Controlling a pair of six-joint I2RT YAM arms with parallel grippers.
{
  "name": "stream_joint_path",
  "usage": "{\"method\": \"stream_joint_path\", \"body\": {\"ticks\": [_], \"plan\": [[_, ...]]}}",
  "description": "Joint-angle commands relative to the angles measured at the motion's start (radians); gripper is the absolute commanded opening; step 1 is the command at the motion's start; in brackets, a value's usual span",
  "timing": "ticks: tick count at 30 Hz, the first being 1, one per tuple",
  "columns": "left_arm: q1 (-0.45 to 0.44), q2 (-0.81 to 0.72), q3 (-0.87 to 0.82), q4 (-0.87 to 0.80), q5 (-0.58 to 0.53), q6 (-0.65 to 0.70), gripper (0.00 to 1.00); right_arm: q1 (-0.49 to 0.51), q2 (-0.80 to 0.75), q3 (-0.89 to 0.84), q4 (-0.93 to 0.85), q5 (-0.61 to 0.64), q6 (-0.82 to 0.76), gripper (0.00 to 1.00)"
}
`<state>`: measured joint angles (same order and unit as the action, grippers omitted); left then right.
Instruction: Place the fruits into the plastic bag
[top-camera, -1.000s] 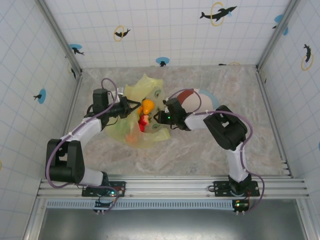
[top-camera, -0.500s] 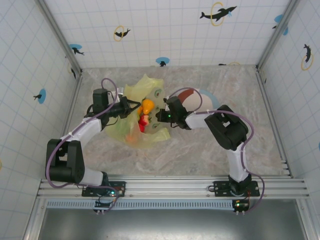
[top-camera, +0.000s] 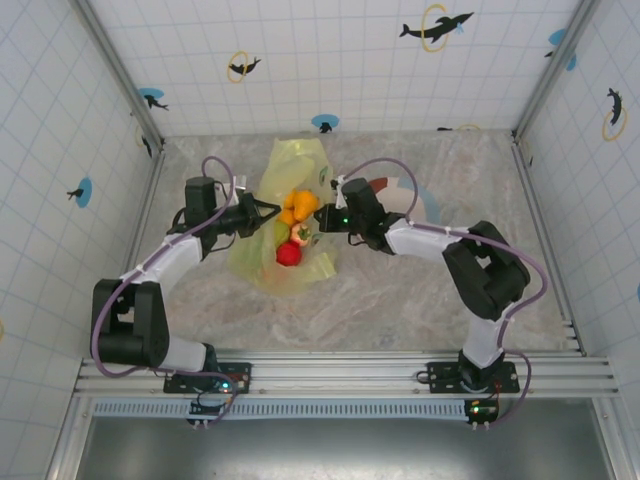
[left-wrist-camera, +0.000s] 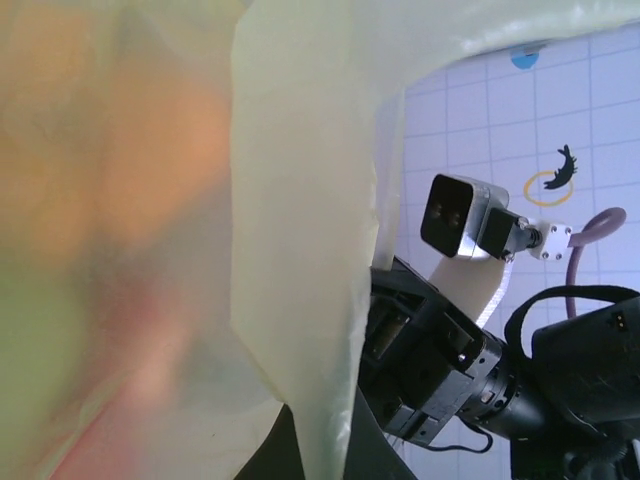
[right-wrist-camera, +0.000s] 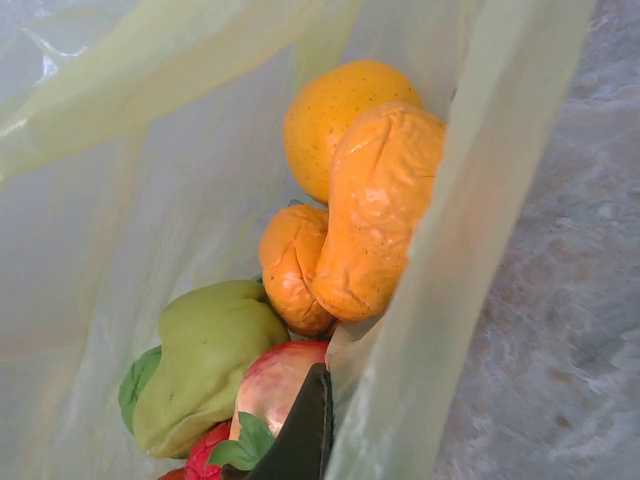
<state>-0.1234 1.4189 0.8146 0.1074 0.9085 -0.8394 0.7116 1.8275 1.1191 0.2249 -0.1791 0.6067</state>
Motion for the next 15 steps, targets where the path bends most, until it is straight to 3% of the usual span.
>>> {"method": "stream_joint_path", "body": {"ticks": [1,9,15], "plan": [[0.007,-0.055,0.060,-0.037,-0.017,-0.018,0.00,-0.002,-0.058,0.093,-0.188,0.088,-0.098,0.00],[0.021,-0.058,0.153,-0.073,-0.046,-0.056,0.00,0.002,-0.095,0.281,-0.523,0.256,-0.229,0.00],[0.027,-0.010,0.242,-0.086,-0.047,-0.066,0.00,0.011,-0.131,0.381,-0.644,0.341,-0.282,0.00]]}}
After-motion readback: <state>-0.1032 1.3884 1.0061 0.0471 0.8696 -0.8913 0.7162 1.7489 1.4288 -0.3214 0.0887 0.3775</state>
